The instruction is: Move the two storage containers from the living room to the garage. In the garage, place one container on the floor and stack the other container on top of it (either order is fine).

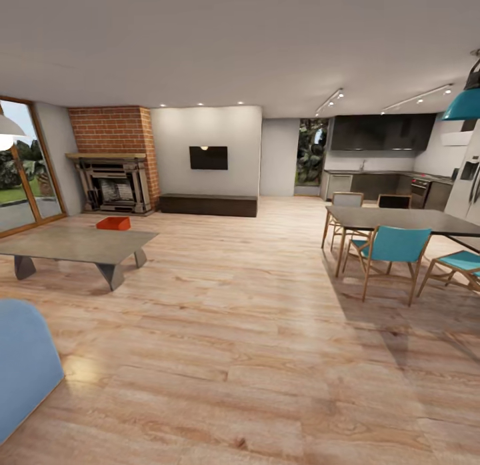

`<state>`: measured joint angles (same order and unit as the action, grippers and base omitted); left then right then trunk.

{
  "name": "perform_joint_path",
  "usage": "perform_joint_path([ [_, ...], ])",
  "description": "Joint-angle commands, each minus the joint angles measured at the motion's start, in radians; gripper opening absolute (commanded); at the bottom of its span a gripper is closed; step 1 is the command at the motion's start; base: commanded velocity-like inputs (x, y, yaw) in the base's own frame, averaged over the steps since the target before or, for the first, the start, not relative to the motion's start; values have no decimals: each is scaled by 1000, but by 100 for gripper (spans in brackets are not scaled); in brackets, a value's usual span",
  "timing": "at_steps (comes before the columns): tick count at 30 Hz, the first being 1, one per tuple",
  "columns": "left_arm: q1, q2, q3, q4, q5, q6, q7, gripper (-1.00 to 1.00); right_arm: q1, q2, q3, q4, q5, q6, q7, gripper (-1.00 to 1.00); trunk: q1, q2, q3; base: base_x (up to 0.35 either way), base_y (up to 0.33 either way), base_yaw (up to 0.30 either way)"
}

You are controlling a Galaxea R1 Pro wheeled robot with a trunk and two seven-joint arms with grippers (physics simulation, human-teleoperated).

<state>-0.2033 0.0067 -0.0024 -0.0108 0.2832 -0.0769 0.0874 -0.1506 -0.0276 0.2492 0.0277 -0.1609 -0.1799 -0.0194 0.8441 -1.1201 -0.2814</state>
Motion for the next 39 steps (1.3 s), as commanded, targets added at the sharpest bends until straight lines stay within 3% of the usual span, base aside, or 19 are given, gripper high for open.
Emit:
perform_joint_path([
  [1, -1, 0, -1, 0, 4, -3, 2, 100, -1, 1, 9, 3, -10, -6, -1, 100, 1, -1, -1, 325, 0, 0],
  [39, -1, 0, -2, 1, 4, 11, 2, 100, -1, 1, 9, 3, -9, -6, -1, 100, 1, -1, -1, 325, 0, 0],
])
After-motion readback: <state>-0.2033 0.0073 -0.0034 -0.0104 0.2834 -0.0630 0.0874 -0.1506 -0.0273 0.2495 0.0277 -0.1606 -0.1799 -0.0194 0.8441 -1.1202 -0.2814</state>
